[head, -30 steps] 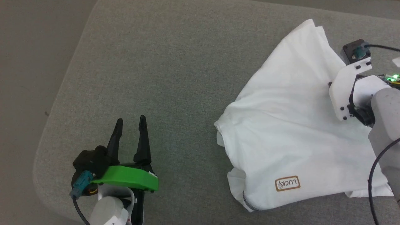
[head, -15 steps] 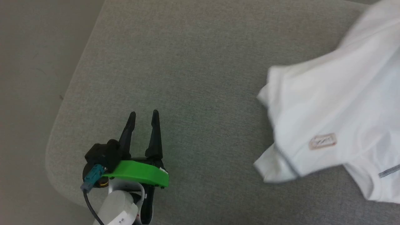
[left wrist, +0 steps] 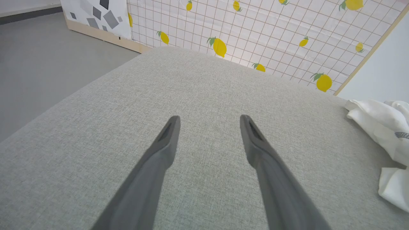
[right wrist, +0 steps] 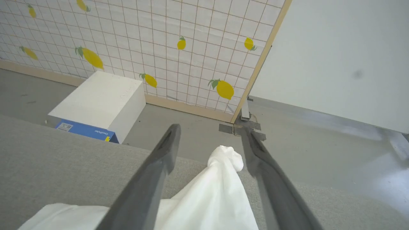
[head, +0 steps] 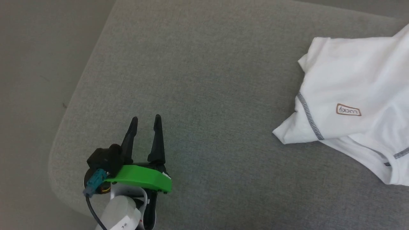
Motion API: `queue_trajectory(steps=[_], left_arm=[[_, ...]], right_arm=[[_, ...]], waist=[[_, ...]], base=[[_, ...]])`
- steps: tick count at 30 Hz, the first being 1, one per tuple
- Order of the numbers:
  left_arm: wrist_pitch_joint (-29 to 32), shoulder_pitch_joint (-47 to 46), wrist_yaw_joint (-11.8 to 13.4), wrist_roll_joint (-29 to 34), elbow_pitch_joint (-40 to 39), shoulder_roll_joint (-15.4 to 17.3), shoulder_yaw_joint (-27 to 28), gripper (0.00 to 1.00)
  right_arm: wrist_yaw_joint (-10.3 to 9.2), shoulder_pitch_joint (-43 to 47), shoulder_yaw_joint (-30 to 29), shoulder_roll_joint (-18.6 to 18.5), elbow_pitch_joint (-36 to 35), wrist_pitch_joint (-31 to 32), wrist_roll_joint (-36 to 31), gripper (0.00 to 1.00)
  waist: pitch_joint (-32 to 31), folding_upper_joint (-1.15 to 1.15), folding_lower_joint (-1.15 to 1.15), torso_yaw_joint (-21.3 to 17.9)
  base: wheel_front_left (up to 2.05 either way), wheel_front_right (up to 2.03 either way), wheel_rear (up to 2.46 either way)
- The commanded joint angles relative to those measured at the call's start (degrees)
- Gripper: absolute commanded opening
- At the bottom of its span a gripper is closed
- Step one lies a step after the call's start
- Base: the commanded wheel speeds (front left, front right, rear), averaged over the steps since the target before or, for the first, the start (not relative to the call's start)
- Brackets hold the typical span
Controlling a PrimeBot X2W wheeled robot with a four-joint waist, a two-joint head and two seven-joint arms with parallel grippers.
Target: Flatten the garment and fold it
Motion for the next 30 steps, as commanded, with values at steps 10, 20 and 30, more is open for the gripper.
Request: queue_trajectory(steps=[10,20,30], left_arm=[[0.5,2.5,0.4,0.1,0.6,1.6,1.0,1.0],[3.4,5.6,1.2,-0.9,-1.5,2.7,1.0,1.0],[11.4,0.9,0.7,-4.4,0.4,1.6,-1.4,1.0]], right_arm=[[-0.09,17.8,2.4,8.4,-9.9,-16.9,14.5,1.0],[-0.09,41.6,-1.2,14.7,-23.4,-22.1,21.4,1.0],[-0.09,49.8,-1.3,15.3,-25.5,-23.4,28.1,1.0]], waist=[[-10.9,0.0,-0.01,-8.0],[-16.2,0.0,-0.01,-15.3],[-15.2,0.0,-0.01,-20.8]], base=[[0.0,0.0,0.0],[0.0,0.0,0.0],[0.0,0.0,0.0]])
